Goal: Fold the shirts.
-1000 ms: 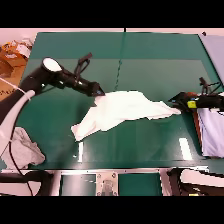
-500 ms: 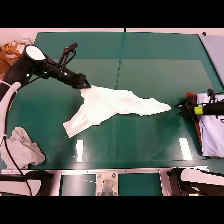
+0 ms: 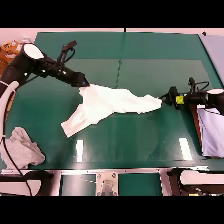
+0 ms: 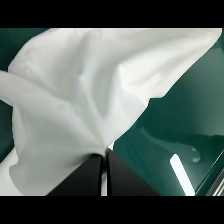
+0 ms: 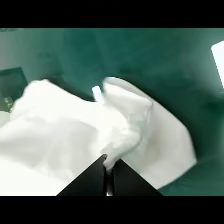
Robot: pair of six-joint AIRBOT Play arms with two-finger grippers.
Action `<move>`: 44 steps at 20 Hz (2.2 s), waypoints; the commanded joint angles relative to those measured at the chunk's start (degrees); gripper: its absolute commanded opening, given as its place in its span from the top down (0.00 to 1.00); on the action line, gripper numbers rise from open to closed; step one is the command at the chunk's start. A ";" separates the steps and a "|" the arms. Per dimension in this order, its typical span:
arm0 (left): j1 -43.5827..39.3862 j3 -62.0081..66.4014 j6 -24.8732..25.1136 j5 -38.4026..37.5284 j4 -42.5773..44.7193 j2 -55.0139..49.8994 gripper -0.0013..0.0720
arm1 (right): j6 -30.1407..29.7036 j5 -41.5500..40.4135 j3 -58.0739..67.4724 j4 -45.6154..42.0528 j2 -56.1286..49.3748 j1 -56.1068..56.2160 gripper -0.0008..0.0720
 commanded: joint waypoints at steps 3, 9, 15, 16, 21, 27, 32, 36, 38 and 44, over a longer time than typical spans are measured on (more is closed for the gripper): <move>0.04 13.38 -0.02 0.87 0.26 7.41 0.95 | 1.86 8.50 16.63 1.49 8.09 0.52 0.97; 0.04 29.18 1.40 1.22 0.31 23.34 0.95 | 7.63 9.60 36.68 1.44 28.46 -2.32 0.97; 0.04 29.94 3.02 7.69 4.00 37.20 0.95 | 9.38 2.49 44.15 1.25 43.98 -6.88 0.97; 0.04 29.94 2.99 8.74 6.25 38.07 0.95 | 9.40 0.81 44.15 1.09 45.20 -6.95 0.97; 0.04 29.88 -3.10 10.71 18.80 33.68 0.95 | 9.40 1.46 41.57 -0.74 45.31 -6.93 0.97; 0.04 29.88 0.87 12.31 6.23 10.38 0.95 | 8.98 2.97 13.66 -3.67 44.19 -6.84 0.97; -4.22 29.88 9.46 14.53 -13.92 -13.84 0.95 | 1.97 -6.82 -17.64 -1.92 37.09 -6.58 0.97; -11.32 29.88 10.86 15.61 -13.86 -26.91 0.95 | -8.11 -14.29 -25.29 4.11 23.08 -6.16 0.97; -11.96 29.88 7.67 15.65 -12.74 -28.85 0.94 | -10.64 -14.40 -22.01 5.38 17.14 -6.27 0.97; -1.73 30.29 -5.90 -7.74 -9.86 -24.09 0.43 | -11.02 -6.80 -3.96 -2.89 13.38 -13.70 0.48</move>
